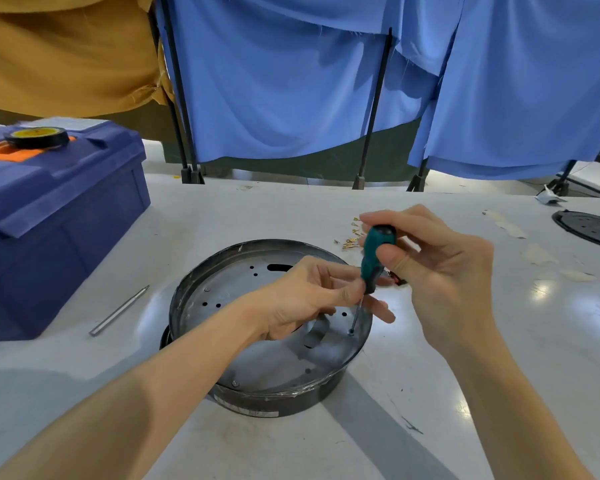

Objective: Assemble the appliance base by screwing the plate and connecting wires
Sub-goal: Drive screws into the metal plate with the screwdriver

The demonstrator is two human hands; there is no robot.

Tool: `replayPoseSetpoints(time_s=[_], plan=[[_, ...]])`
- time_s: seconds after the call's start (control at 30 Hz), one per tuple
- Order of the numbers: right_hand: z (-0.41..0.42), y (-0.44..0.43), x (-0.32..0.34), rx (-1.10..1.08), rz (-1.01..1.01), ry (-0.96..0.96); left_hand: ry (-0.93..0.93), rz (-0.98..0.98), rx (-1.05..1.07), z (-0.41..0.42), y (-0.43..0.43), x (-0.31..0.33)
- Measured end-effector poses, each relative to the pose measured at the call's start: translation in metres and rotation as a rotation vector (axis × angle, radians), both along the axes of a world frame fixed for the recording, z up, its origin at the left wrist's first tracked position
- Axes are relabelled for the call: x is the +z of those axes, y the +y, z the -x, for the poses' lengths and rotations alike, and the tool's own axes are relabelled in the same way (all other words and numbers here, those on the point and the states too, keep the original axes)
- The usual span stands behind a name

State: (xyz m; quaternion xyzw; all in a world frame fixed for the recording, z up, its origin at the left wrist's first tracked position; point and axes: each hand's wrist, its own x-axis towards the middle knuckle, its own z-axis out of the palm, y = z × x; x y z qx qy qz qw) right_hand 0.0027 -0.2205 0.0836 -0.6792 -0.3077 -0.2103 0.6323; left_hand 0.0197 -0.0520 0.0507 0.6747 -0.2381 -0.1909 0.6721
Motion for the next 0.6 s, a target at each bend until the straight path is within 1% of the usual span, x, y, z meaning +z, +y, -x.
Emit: replayPoseSetpoints(time_s=[0.1,0.23,0.3,0.4,0.5,0.6], plan=[[0.0,-0.002,0.0,0.085,0.025,0.038,0.001,-0.012,-0.025,-0.002,0.002,-0.001],[0.001,0.003,0.003,0.137,0.069,0.085,-0.035,0.036,0.025,-0.003,0.004,-0.003],[0.002,0.008,0.005,0.105,0.054,0.064,-0.06,0.071,0.037,-0.003,0.004,-0.004],[0.001,0.011,0.004,0.074,0.004,0.045,-0.046,0.111,0.005,-0.001,0.004,-0.001],[0.0,0.006,0.002,0.183,-0.024,0.123,-0.015,0.04,-0.038,0.002,0.003,0.0],[-0.002,0.0,0.005,0.206,0.005,0.146,0.0,0.005,-0.032,0.001,0.003,-0.001]])
